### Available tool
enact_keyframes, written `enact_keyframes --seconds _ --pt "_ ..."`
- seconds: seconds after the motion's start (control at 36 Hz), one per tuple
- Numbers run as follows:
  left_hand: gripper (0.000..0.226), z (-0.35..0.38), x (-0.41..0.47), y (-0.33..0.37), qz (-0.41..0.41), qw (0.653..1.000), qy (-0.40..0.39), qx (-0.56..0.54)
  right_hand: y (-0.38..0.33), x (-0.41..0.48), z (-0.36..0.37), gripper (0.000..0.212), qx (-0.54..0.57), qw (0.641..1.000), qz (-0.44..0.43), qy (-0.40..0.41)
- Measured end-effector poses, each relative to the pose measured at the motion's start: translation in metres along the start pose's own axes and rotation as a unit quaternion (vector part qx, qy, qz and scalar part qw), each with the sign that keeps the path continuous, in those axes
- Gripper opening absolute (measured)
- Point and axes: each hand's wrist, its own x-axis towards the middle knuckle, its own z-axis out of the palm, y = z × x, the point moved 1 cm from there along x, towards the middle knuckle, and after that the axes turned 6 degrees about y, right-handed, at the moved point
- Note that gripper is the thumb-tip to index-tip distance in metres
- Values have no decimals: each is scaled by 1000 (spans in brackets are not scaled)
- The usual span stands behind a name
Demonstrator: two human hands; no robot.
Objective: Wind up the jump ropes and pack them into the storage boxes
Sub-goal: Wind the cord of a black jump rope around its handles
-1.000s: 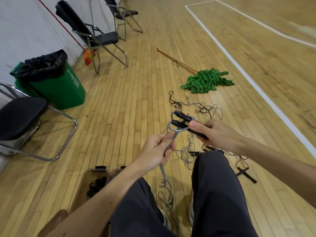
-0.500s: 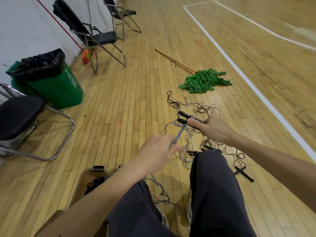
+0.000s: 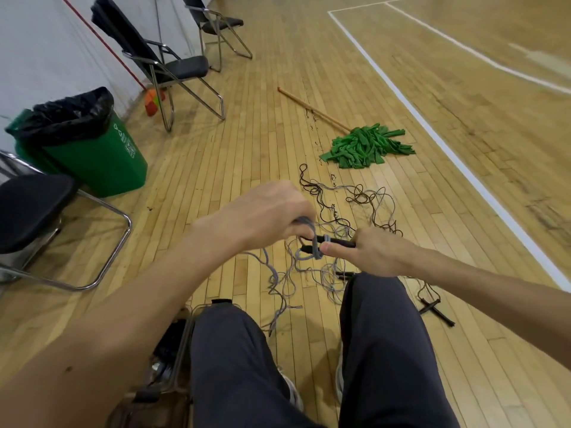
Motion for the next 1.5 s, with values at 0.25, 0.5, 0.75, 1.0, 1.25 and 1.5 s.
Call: enact_keyframes --seconds 0.25,0.5,0.75,1.0,1.25,1.5 --pt "29 -16 8 0 6 996 -2 -85 -18 -33 -3 72 -34 994 -79 -74" --pt "15 -19 10 1 -20 973 -14 -228 -32 -56 -15 70 33 985 -144 -91" --pt "24 0 5 -12 -60 874 12 -482 -39 -68 -30 73 151 974 -167 -36" --pt "8 41 3 0 -94 840 34 -534 -40 -61 -38 60 302 938 -171 31" --pt "33 47 4 26 -225 810 95 -533 -26 -43 -37 70 359 924 -111 77" --pt "43 56 1 33 -224 826 77 -512 -13 -27 -34 71 380 921 -29 82"
